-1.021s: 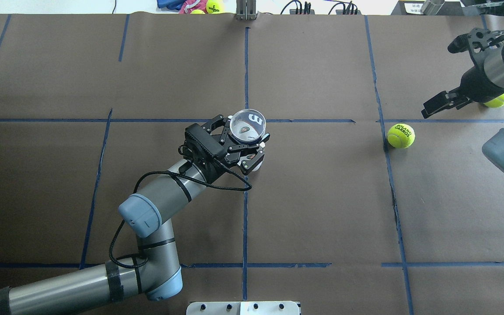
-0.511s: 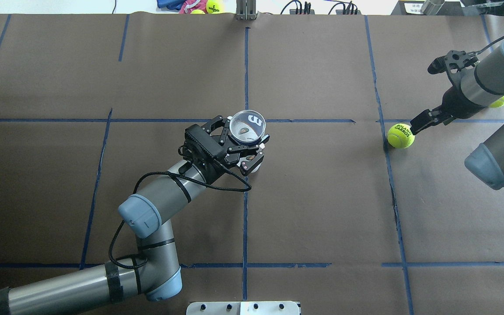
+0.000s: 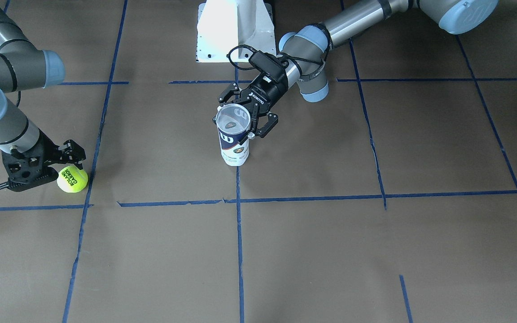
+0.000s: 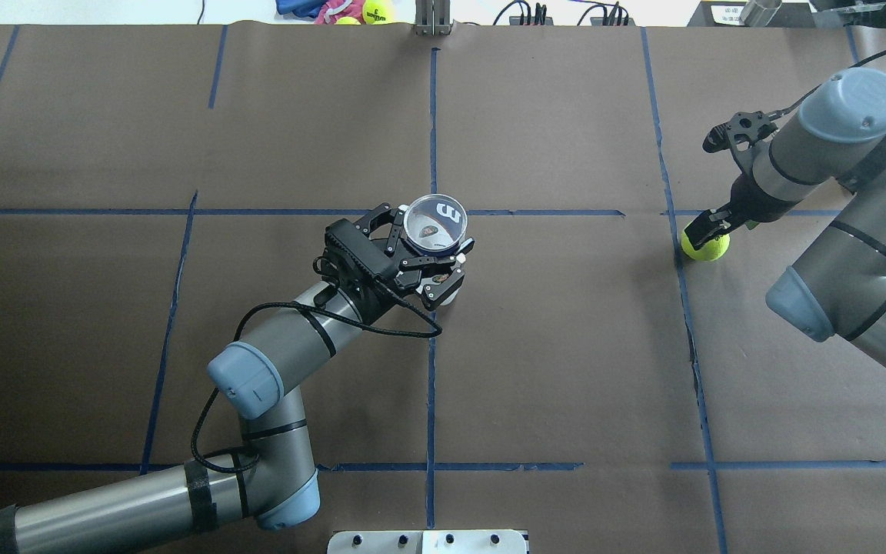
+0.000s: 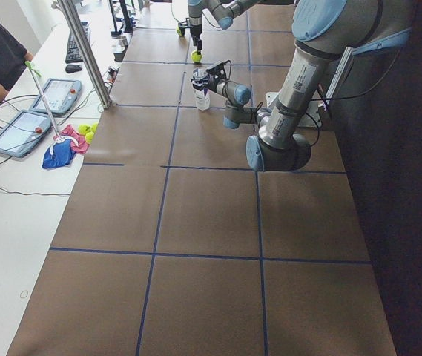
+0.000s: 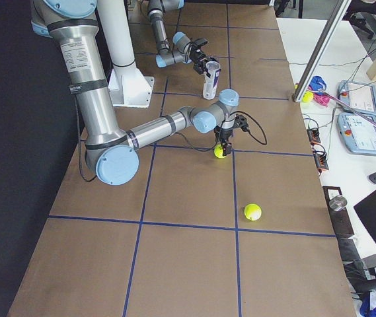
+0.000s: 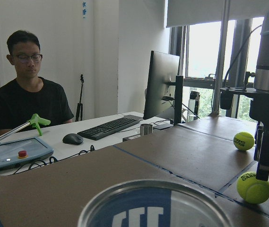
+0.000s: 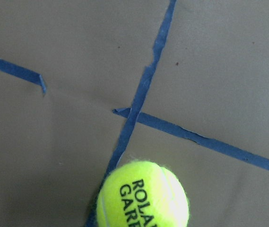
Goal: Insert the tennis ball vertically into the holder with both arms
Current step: 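Hold the can with the left gripper while the right gripper grasps the nearer tennis ball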
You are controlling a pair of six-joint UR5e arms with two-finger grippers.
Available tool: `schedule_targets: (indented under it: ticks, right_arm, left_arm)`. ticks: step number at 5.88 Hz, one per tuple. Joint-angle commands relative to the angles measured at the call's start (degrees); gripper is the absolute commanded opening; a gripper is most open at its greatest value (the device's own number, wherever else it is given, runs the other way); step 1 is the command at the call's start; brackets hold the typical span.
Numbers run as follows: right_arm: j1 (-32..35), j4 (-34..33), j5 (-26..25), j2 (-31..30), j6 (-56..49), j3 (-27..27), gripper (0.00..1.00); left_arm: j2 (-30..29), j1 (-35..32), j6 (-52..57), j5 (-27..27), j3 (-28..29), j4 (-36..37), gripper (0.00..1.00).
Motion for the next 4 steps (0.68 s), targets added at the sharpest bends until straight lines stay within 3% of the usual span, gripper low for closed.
schedule_targets:
  ticks: [1, 3, 4]
  right_arm:
    - [-1.82, 0.04, -1.42, 0.26, -0.02, -1.17, 1.00]
    - [-2.79, 3.88, -3.44, 1.13, -0.02, -4.76, 0.98]
    - [-2.71, 4.08, -3.01, 1.48, 0.16, -4.60, 0.47]
  left_arm:
    - [-0.09, 0.00, -0.01, -0.01, -0.04, -0.01, 0.87]
    - [0.00, 0.00, -0.01, -0.01, -0.04, -0.09, 0.87]
    - [0.00, 0.00, -0.01, -0.01, 0.04, -0.09, 0.87]
